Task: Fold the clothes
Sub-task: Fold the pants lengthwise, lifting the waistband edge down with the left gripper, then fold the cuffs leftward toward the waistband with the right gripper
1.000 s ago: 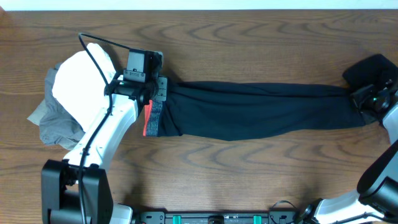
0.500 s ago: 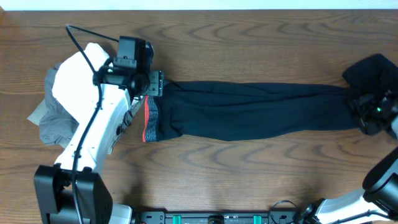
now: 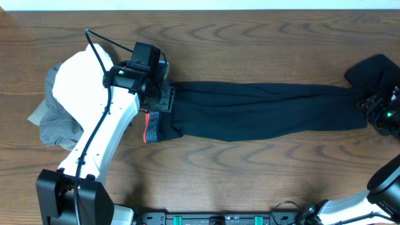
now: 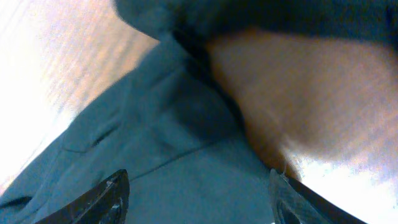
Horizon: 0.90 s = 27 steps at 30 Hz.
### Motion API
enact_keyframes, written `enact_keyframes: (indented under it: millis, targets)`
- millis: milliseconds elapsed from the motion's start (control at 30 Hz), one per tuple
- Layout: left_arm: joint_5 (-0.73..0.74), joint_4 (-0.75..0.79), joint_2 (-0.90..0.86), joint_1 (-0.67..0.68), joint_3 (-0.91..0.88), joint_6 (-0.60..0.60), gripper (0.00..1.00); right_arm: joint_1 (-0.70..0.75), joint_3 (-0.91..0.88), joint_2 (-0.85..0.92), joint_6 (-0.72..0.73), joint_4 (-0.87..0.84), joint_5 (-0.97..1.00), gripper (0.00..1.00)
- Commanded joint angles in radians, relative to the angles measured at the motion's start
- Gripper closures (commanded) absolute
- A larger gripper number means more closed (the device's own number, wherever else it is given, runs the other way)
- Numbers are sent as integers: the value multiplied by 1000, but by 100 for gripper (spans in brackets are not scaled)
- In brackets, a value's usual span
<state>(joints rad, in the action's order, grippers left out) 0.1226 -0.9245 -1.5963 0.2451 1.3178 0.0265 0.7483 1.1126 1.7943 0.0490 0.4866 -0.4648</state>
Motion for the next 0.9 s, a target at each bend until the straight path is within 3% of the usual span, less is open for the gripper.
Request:
enact_keyframes:
  millis: [0,167,867]
  targets:
    - [5,-6,-3,-2,-6,11,32,-9,93,-15,-146,41,-24,30]
    - [5,5,-3,-2,-6,7,32,-21,136,-13,-196,72,74,25]
    - [5,31,-3,-2,-6,3,32,-99,136,195,-317,52,77,22]
